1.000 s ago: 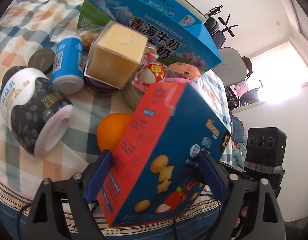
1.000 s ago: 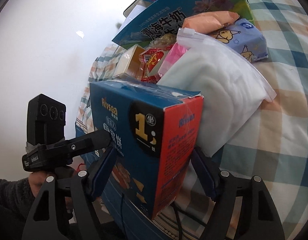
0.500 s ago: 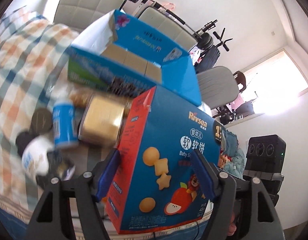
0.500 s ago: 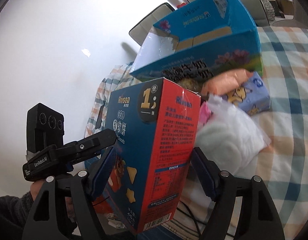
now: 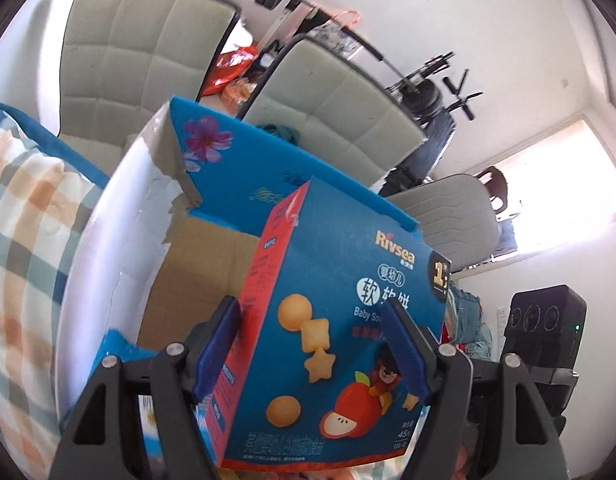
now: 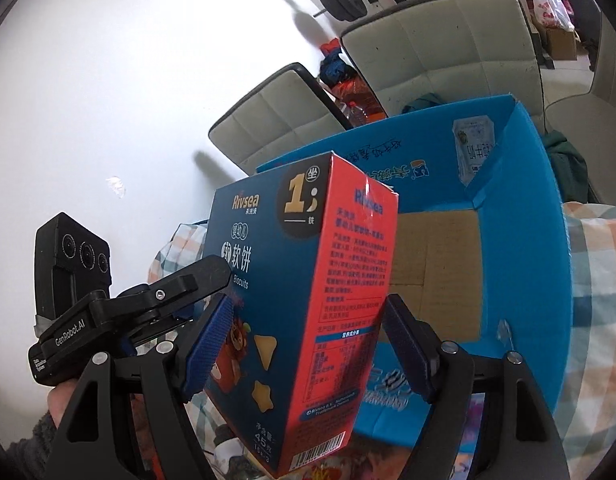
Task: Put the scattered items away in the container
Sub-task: 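Carry the Rivsea box into the blue box and release it, then grasp the white yogurt bottle with left tool while right tool grasps white bag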
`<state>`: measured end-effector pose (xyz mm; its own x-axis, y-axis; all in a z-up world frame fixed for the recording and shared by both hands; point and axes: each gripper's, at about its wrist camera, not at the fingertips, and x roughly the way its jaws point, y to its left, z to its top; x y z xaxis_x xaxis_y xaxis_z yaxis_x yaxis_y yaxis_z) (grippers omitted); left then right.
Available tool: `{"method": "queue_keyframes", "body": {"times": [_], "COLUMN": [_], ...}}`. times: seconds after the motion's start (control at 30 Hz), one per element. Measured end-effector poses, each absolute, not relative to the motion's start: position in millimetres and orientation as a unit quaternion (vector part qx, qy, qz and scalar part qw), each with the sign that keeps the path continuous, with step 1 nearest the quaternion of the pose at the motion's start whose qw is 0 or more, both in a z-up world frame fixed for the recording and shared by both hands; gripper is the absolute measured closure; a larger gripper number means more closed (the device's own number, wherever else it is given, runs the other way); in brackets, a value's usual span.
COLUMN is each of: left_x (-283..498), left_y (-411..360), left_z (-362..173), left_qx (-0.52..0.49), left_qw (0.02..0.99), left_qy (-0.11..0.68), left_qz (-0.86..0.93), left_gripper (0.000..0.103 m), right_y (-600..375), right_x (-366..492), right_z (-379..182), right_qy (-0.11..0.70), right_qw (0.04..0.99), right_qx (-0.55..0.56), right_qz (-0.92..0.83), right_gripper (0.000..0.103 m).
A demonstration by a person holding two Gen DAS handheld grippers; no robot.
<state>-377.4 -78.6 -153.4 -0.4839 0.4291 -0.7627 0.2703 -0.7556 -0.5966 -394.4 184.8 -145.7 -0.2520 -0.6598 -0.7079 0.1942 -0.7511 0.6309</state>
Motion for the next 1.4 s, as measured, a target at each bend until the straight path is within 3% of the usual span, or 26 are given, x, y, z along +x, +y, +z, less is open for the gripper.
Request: {"method": "queue_keyframes", "body": {"times": [0.1, 0.17, 0.4, 0.6, 0.8, 1.0, 1.17, 1.27, 1.4], "left_x": [-395.1, -401.8, -405.2, -369.1, -270.1, -160.7, -87.0, -76.4, -90.1], "left_y": [-82.8, -83.5, -88.1, -114.9, -137.0, -136.6, -133.5, -123.7, -110.8], "left_z": [-195.7, -214.7, -227.9, -184.1, -127.1, -151.3, -215.3, -240.9, -259.4], "left_qx": [-0.539, -0.555, -0.571, -0.533, -0.503, -0.558, -0.593, -0.602, -0.597], "left_qw": [0.041, 0.034, 0.033, 0.032, -0.004, -0.094, -0.152, -0.159, -0.159], "left_qy": [-0.361, -0.362, -0.365, -0.392, -0.365, -0.352, -0.465, -0.486, -0.487], "left_qz": [0.76, 0.748, 0.734, 0.749, 0.783, 0.746, 0.64, 0.613, 0.617], "left_gripper": [0.03, 0.037, 0.035, 0.022, 0.013, 0.011, 0.011, 0.011, 0.01], "right_y": [178.6, 174.9, 165.3, 178.3, 182.4, 204.4, 234.6, 254.6, 265.6], "right_x": [-422.2, -435.0, -453.2, -442.9, -378.2, -278.3, -215.7, -191.8, -179.2], "right_z": [-180.1, -202.3, -230.9, -193.0, -121.6, -108.6, -156.0, -193.0, -212.1], "right_qy": [-0.207, -0.198, -0.171, -0.168, -0.093, -0.077, -0.139, -0.225, -0.246], "right_qw": [0.263, 0.248, 0.208, 0.207, 0.21, 0.197, 0.13, 0.104, 0.068], "right_qx": [0.575, 0.599, 0.639, 0.599, 0.545, 0.544, 0.601, 0.632, 0.635], "right_qz": [-0.746, -0.735, -0.72, -0.755, -0.806, -0.812, -0.776, -0.735, -0.729], "right_gripper": [0.024, 0.024, 0.023, 0.023, 0.023, 0.022, 0.022, 0.022, 0.022]}}
